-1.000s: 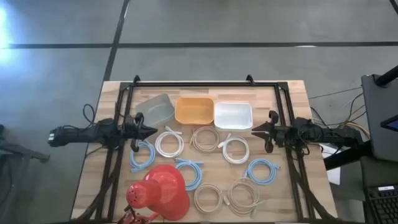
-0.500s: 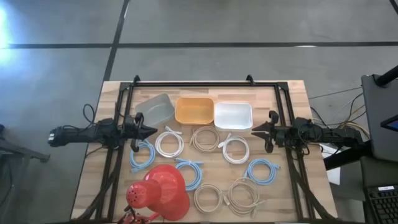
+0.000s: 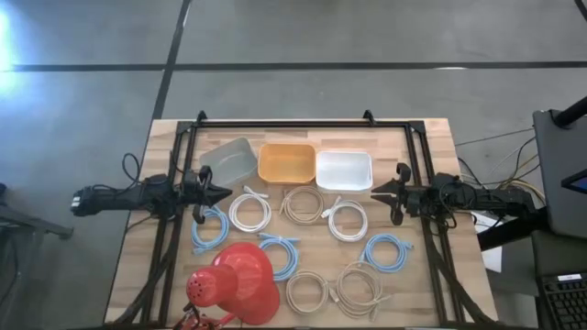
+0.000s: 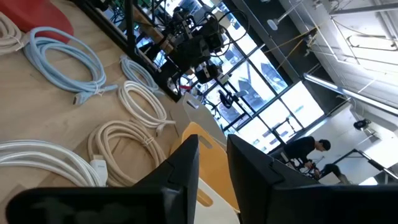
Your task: Sort HDMI cables
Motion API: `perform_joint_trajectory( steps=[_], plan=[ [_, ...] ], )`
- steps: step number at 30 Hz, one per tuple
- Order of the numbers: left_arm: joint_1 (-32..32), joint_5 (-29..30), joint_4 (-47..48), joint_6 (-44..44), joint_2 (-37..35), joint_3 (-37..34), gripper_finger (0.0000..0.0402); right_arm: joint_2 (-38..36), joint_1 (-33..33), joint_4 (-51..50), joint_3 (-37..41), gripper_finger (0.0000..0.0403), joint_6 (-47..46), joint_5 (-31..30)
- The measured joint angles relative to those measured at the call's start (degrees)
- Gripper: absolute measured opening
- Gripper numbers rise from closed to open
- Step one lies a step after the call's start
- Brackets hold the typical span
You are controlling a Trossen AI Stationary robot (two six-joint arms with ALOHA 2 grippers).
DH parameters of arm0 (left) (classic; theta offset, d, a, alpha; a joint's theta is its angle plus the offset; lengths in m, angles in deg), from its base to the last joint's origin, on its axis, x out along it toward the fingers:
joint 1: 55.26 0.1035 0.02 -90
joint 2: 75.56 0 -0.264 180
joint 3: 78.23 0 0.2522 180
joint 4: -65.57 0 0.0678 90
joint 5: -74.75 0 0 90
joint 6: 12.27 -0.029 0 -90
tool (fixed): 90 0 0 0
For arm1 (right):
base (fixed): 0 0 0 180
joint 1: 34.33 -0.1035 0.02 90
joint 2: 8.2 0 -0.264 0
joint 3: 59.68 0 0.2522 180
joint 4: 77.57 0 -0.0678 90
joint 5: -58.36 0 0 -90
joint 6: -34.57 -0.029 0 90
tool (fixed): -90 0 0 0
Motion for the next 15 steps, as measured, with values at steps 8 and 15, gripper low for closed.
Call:
perform_joint_trajectory(
  steps=[8,15],
  plan=[
    [0.0,0.0,0.0,0.0,0.0,0.0,0.0000,0.0,0.0,0.0,0.0,0.0070,0.0,0.0],
    [0.0,0.0,0.0,0.0,0.0,0.0,0.0000,0.0,0.0,0.0,0.0,0.0073,0.0,0.0]
  ],
)
